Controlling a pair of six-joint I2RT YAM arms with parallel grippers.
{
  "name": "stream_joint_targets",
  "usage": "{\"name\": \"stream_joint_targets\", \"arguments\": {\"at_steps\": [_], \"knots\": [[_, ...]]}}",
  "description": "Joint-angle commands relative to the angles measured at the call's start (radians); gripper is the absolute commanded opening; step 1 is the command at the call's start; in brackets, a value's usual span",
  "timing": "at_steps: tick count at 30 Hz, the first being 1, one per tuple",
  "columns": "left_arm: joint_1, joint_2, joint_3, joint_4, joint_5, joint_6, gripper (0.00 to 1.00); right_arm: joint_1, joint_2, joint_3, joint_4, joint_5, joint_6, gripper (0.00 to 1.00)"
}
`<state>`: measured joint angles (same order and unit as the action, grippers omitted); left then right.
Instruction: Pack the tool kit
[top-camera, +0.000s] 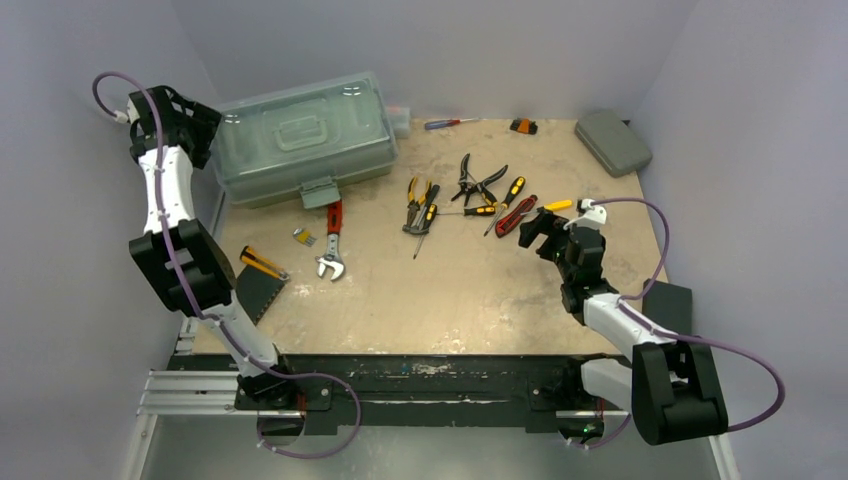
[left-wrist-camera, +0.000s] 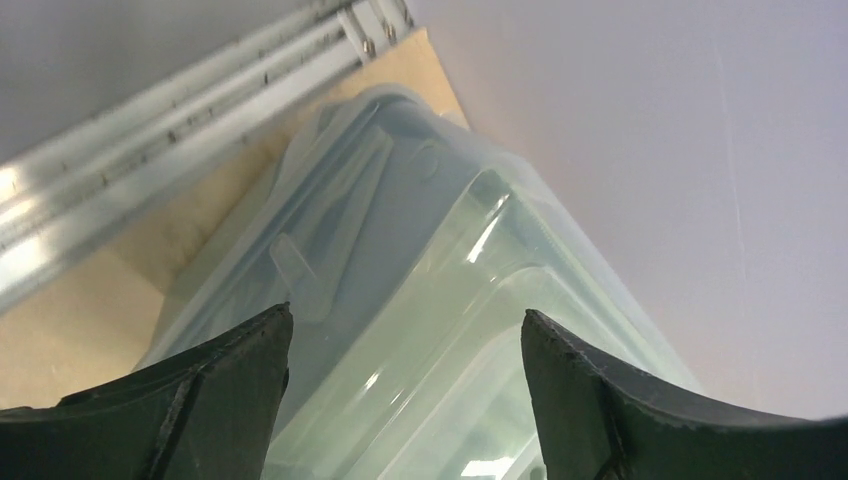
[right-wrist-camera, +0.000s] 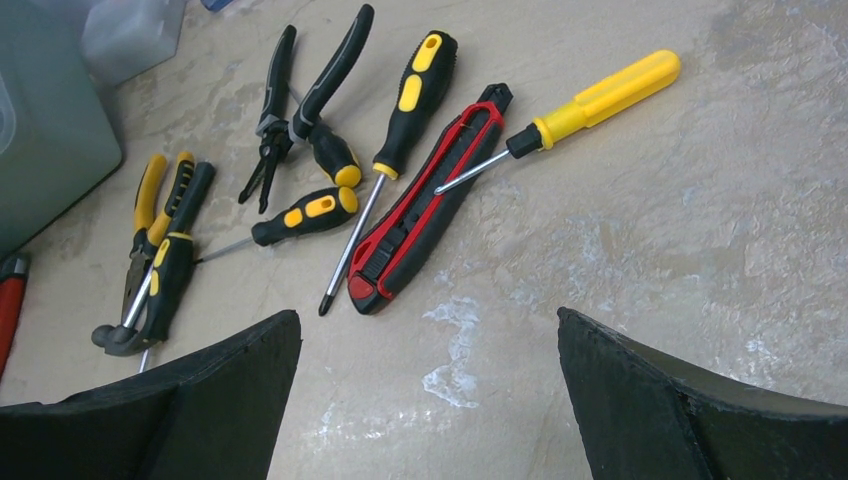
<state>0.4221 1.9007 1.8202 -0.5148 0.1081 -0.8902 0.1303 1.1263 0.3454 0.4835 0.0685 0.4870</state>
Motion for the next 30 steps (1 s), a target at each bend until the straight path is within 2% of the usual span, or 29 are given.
{"name": "stream_joint_targets", "arguments": {"at_steps": [1, 10, 19, 22, 27, 30], "knots": [[-0.088, -0.065, -0.1, -0.188, 0.211, -0.128, 0.8, 0.002, 0.01, 0.028, 0.016, -0.008, 0.007, 0.99], [-0.229, -0.3, -0.409, -0.023, 0.259, -0.253, 0.8, 0.001, 0.016, 0.03, 0.018, -0.017, 0.0, 0.99], [-0.301, -0.608, -0.63, 0.054, 0.215, -0.283, 0.81, 0.002, 0.026, 0.034, 0.023, -0.026, -0.002, 0.99], [-0.301, -0.661, -0.61, 0.022, 0.162, -0.224, 0.82, 0.001, 0.026, 0.035, 0.021, -0.026, -0.005, 0.99], [-0.3, -0.684, -0.459, -0.088, -0.04, -0.044, 0.87, 0.002, 0.024, 0.037, 0.018, -0.03, -0.007, 0.99], [-0.301, -0.663, -0.385, -0.04, -0.101, 0.055, 0.99, 0.001, 0.018, 0.037, 0.014, -0.036, -0.011, 0.99]]}}
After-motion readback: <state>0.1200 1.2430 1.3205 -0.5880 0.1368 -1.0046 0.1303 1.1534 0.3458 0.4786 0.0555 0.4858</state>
